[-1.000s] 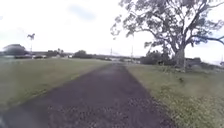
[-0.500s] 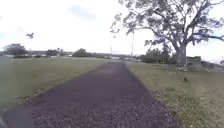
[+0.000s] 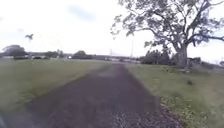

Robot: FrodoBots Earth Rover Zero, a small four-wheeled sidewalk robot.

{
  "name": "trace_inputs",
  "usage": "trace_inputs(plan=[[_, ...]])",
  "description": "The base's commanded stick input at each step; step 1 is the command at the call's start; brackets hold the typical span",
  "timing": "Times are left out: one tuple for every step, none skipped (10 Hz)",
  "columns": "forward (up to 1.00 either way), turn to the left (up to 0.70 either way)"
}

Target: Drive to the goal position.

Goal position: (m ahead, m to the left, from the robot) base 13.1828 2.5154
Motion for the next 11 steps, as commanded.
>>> trace_inputs(plan=[[0.50,0.00],[0.50,0.00],[0.50,0.00],[0.50,0.00],[0.50,0.00],[0.50,0.00],[0.50,0.00],[0.50,0.00],[0.50,0.00],[0.50,0.00],[0.50,0.00]])
